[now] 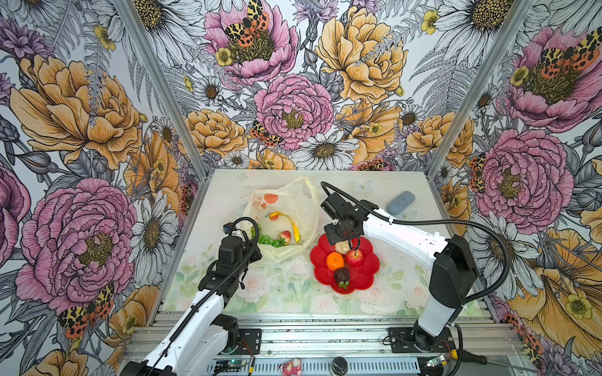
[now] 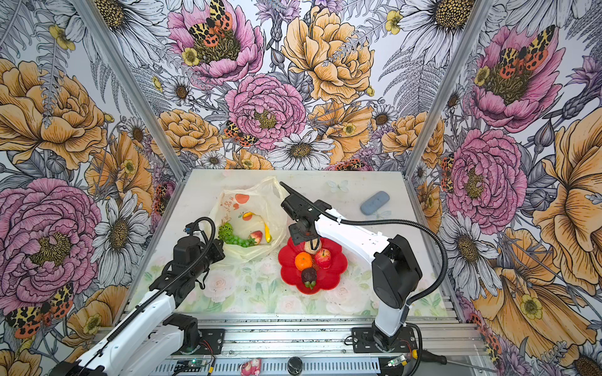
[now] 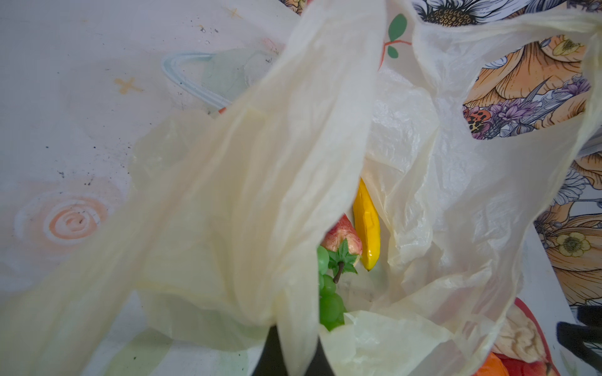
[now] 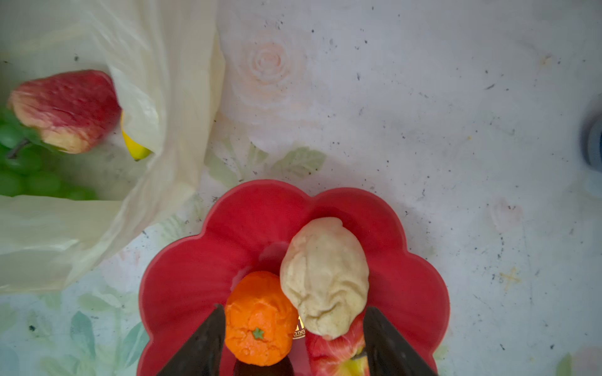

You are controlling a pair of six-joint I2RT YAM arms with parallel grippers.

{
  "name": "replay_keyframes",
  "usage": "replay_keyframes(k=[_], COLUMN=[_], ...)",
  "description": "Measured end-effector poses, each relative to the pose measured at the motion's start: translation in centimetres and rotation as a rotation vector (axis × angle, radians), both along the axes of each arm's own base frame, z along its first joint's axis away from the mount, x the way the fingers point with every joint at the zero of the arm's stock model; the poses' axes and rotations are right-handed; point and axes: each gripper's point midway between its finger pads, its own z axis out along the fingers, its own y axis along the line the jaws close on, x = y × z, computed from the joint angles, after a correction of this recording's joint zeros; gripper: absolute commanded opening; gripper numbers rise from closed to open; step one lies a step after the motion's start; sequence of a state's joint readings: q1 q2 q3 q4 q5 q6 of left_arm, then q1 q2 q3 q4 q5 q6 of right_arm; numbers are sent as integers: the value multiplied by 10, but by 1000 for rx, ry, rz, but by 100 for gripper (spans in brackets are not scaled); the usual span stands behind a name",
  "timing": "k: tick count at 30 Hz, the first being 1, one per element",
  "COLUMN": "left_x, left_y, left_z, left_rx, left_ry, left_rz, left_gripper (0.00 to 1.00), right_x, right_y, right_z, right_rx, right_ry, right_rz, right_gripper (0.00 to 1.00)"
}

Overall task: Take the fake fruits out of the plastic bag
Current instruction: 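Carry the beige fruit over the red plate and release it, then reach the right gripper into the bag and close on the green custard apple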

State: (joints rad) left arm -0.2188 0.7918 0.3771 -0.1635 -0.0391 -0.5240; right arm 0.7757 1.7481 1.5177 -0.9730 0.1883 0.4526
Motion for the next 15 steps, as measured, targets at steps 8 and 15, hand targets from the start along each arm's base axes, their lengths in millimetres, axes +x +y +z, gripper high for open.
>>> replay_keyframes(k=[8, 15], left_x=[-24, -42], left_y=[17, 25], left_z=[-22, -33], left_rx=[-49, -136], left_ry=[134, 178], left_rz=[132, 220], left_gripper=[0, 0], right_x=[-3, 33], right_y=[93, 168], right_z=[57, 34], right_rx=[233, 369], right_ry=[-163, -155], right_rz=[95, 110], right_gripper=[69, 68])
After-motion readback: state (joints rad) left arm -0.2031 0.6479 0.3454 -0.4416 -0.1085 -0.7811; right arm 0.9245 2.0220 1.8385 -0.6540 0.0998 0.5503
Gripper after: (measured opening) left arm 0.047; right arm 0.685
